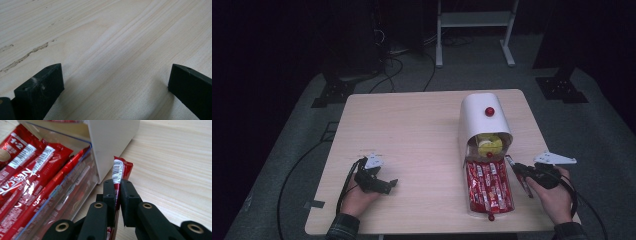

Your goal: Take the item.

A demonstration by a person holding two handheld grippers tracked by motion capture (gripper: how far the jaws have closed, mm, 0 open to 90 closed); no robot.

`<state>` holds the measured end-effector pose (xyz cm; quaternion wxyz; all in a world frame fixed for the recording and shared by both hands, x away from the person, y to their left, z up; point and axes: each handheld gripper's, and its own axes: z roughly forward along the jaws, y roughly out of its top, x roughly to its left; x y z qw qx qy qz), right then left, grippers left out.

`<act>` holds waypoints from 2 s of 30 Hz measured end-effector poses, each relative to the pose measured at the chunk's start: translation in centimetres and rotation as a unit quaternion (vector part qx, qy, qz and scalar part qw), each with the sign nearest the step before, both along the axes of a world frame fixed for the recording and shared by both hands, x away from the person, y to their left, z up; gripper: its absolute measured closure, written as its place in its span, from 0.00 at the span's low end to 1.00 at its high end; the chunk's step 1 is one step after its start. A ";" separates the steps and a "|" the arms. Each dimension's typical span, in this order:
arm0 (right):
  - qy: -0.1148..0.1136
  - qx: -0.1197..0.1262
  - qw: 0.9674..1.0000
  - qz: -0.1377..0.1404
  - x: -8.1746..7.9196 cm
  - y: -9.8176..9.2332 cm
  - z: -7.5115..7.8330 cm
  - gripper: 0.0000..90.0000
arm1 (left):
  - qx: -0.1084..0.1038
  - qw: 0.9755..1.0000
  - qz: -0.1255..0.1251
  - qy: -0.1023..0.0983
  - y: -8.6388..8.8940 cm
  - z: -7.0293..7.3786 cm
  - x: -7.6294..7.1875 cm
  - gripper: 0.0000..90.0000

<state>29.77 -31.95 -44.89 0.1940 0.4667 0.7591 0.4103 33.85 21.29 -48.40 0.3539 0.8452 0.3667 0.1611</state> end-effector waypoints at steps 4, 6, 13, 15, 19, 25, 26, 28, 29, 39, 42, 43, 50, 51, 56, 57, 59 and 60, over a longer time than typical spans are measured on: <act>0.010 -0.005 1.000 0.003 0.1 0.2 -0.4 0.92 | 0.000 1.000 0.000 0.000 0.0 0.0 0.0 0.00; 0.013 -0.009 1.000 0.005 0.2 0.3 -0.6 0.92 | 0.000 1.000 0.000 0.000 0.0 0.0 0.0 0.00; 0.021 -0.018 1.000 0.009 0.4 0.5 -1.1 0.92 | 0.000 1.000 0.000 0.000 0.0 0.0 0.0 0.00; 0.024 -0.019 0.999 0.010 0.4 0.6 -1.2 0.92 | 0.001 1.000 -0.001 0.000 0.0 0.0 0.0 0.00; 0.029 -0.024 0.999 0.011 0.5 0.7 -1.5 0.92 | 0.001 1.000 -0.001 0.000 0.0 0.0 0.0 0.00; 0.033 -0.023 0.999 0.011 0.6 0.7 -1.7 0.92 | 0.002 1.000 -0.001 0.000 0.0 0.0 0.0 0.00; 0.035 -0.023 0.999 0.010 0.6 0.7 -1.7 0.92 | 0.002 1.000 -0.001 0.000 0.0 0.0 0.0 0.00; 0.036 -0.023 0.999 0.012 0.6 0.7 -1.8 0.91 | 0.001 1.000 -0.001 0.000 0.0 0.0 0.0 0.00; 0.037 -0.023 0.999 0.013 0.6 0.7 -1.8 0.90 | 0.002 1.000 -0.001 0.000 0.0 0.0 0.0 0.00; 0.031 -0.015 0.999 0.016 0.6 0.9 -1.7 0.72 | 0.001 1.000 -0.001 0.000 0.0 0.0 0.0 0.00; 0.027 -0.012 0.999 0.014 0.5 0.8 -1.6 0.69 | 0.001 1.000 -0.001 0.000 0.0 0.0 0.0 0.00; 0.026 -0.010 0.999 0.015 0.4 0.7 -1.6 0.68 | 0.001 1.000 -0.001 0.000 0.0 0.0 0.0 0.00; 0.013 -0.004 1.000 0.009 0.3 0.4 -1.4 0.54 | 0.001 1.000 -0.001 0.000 0.0 0.0 -0.1 0.00; 0.011 -0.005 1.000 0.009 0.3 0.3 -1.4 0.52 | 0.001 1.000 -0.001 0.000 0.0 0.0 -0.1 0.00; -0.002 -0.008 1.000 0.003 0.2 0.0 -1.4 0.43 | 0.001 1.000 -0.001 0.000 0.0 0.0 -0.1 0.00; -0.002 -0.008 1.000 0.003 0.1 -0.1 -1.4 0.41 | 0.001 1.000 -0.002 0.000 0.0 0.0 -0.1 0.00; -0.005 -0.010 1.000 -0.003 0.1 -0.3 -1.4 0.37 | 0.001 1.000 -0.002 0.000 0.0 0.0 -0.1 0.00; -0.006 -0.009 1.000 -0.004 0.1 -0.4 -1.4 0.35 | 0.001 1.000 -0.001 0.000 0.0 0.0 -0.1 0.00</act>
